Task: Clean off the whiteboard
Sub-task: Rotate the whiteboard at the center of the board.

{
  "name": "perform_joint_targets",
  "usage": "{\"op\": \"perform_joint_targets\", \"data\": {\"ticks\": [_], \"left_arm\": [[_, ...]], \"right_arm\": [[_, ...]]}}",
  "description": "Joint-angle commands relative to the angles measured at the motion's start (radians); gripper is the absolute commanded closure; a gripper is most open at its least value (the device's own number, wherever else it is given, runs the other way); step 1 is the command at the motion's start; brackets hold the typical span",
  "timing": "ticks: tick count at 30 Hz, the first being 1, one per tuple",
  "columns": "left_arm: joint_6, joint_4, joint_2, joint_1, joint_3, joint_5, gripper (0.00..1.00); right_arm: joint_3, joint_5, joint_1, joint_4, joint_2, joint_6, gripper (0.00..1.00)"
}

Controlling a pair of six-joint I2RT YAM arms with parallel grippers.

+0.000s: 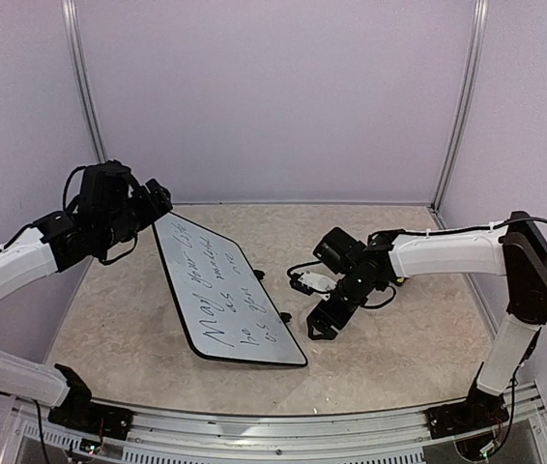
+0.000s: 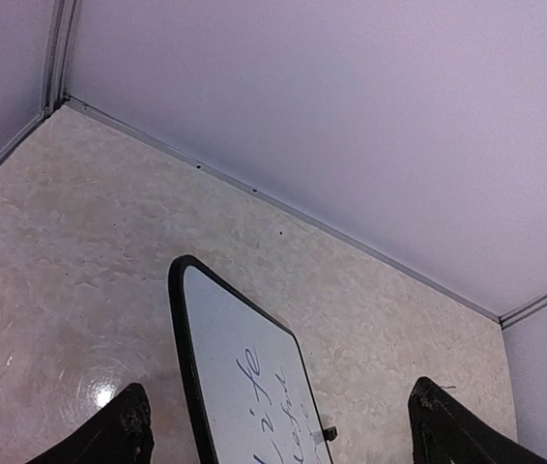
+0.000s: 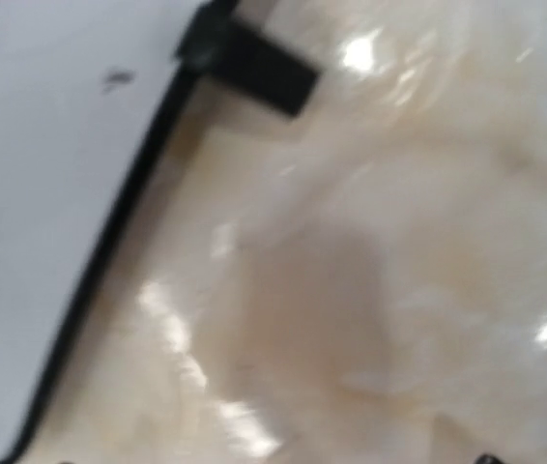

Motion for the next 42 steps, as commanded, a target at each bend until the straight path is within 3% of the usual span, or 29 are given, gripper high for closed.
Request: {"op": "perform_joint_targets", "data": {"ticks": [1, 7, 15, 16, 17, 18, 19, 24, 28, 30, 31, 32, 33, 42], "left_arm": [[-0.025, -0.043, -0.032, 0.006, -0.016, 0.006, 0.1], [-0.076, -0.106, -0.074, 0.0, -0.009, -0.043, 0.01], [-0.129, -0.172, -0.076, -0.043, 0.012, -0.107, 0.01], [-0.133, -0.172, -0.077, -0.043, 0.009, -0.109, 0.01], [-0.136, -0.172, -0.077, -0.043, 0.006, -0.11, 0.01], [-0.141, -0.172, -0.076, -0.043, 0.004, -0.108, 0.01], [-0.144, -0.172, -0.075, -0.043, 0.003, -0.104, 0.01], [-0.156, -0.172, -0.076, -0.056, -0.009, -0.103, 0.01], [-0.159, -0.18, -0.086, -0.068, -0.012, -0.112, 0.01], [-0.161, -0.189, -0.091, -0.073, -0.008, -0.123, 0.01], [-0.161, -0.191, -0.095, -0.075, -0.007, -0.129, 0.01], [-0.163, -0.194, -0.099, -0.075, -0.007, -0.134, 0.01], [-0.165, -0.197, -0.104, -0.075, -0.007, -0.137, 0.01], [-0.18, -0.219, -0.128, -0.077, -0.006, -0.15, 0.01]], "right_arm": [[0.035, -0.011, -0.051, 0.019, -0.018, -0.207, 0.14], [0.184, -0.028, -0.1, 0.03, 0.102, -0.447, 0.15], [0.526, -0.113, -0.175, -0.006, 0.37, -0.776, 0.2], [0.599, -0.136, -0.187, -0.042, 0.414, -0.82, 0.33], [0.669, -0.18, -0.198, -0.082, 0.464, -0.907, 0.76], [0.731, -0.214, -0.206, -0.093, 0.502, -0.947, 0.92], [0.743, -0.27, -0.218, -0.083, 0.511, -0.963, 0.94], [0.769, -0.364, -0.227, -0.002, 0.547, -1.016, 0.92], [0.86, -0.414, -0.226, -0.035, 0.621, -1.05, 0.85], [0.897, -0.453, -0.226, -0.039, 0.649, -1.05, 0.74], [0.904, -0.461, -0.224, -0.031, 0.658, -1.05, 0.65], [0.904, -0.459, -0.222, -0.009, 0.663, -1.036, 0.51], [0.906, -0.465, -0.221, 0.006, 0.67, -1.033, 0.46], [0.939, -0.454, -0.196, 0.027, 0.726, -1.072, 0.42]]}}
